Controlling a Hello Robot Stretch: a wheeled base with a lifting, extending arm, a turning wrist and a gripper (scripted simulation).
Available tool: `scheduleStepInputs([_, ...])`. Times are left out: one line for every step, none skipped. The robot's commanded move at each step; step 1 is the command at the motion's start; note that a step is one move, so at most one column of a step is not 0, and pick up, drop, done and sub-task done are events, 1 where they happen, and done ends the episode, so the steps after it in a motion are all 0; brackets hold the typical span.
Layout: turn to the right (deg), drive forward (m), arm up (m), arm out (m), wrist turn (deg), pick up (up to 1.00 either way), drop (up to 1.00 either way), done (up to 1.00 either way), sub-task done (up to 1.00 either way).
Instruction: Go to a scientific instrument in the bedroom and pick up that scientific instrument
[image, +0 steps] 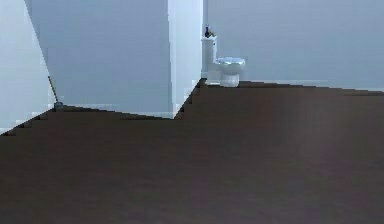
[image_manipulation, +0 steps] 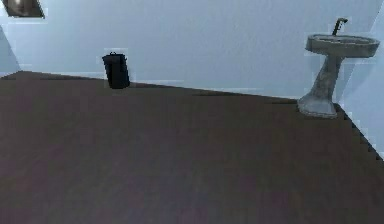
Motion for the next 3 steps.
scheduleStepInputs([-45.0,0.00,0.00,0.00,0.0,0.00,0.00,0.00,0.00])
scheduleStepInputs([-30.0,0.00,0.00,0.00,0.0,0.00,0.00,0.00,0.00])
scheduleStepInputs([0.0,0.65,0.00,0.00,0.0,0.00,0.00,0.00,0.00])
